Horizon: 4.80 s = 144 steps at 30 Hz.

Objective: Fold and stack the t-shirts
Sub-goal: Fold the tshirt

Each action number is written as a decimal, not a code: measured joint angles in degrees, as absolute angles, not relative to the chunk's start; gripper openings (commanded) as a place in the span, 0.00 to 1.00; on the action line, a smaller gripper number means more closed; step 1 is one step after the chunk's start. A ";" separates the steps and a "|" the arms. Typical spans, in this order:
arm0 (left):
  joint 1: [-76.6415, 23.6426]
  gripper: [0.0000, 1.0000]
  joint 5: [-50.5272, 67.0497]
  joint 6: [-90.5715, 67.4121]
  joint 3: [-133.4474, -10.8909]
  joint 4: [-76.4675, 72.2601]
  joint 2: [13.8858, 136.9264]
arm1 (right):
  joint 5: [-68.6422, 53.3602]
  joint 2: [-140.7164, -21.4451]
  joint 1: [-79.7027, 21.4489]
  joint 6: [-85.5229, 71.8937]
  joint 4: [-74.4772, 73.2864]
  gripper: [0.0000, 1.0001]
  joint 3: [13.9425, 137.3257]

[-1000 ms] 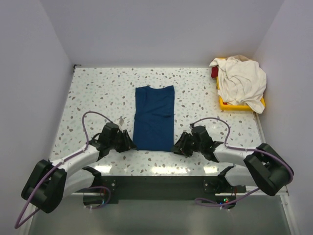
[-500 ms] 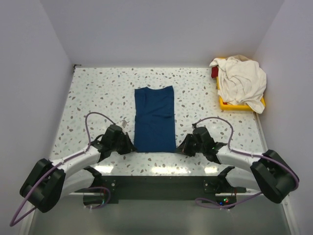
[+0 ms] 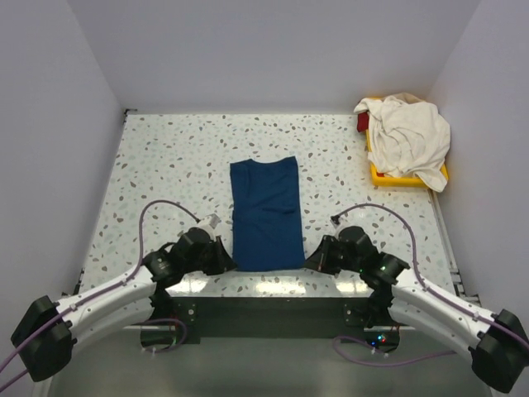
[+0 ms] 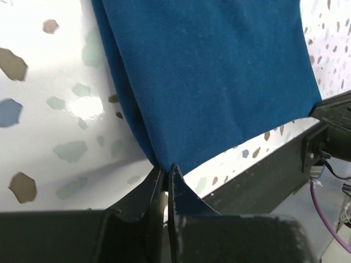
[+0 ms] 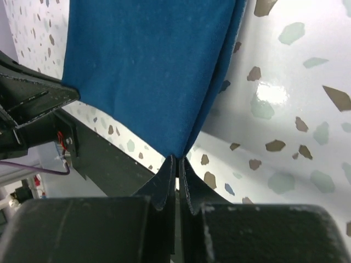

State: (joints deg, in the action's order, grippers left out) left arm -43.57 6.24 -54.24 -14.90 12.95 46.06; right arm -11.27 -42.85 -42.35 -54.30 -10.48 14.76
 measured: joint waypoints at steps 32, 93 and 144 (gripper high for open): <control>-18.48 0.00 17.93 -54.92 -64.60 8.78 91.92 | -15.09 -99.11 -24.58 -43.20 -20.49 0.00 81.01; -23.05 0.16 6.79 -46.52 -51.22 -1.04 100.71 | -10.22 -106.52 -26.55 -29.80 -10.61 0.44 63.96; -20.23 0.36 -4.89 -41.10 -57.87 12.21 100.33 | -6.96 -114.61 -29.61 -28.95 -7.97 0.43 74.74</control>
State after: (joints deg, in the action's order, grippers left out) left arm -20.23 -4.89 -41.10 -57.87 12.21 100.33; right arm -6.96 -114.61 -29.61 -28.95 -7.97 74.74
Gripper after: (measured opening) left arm 0.364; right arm 0.436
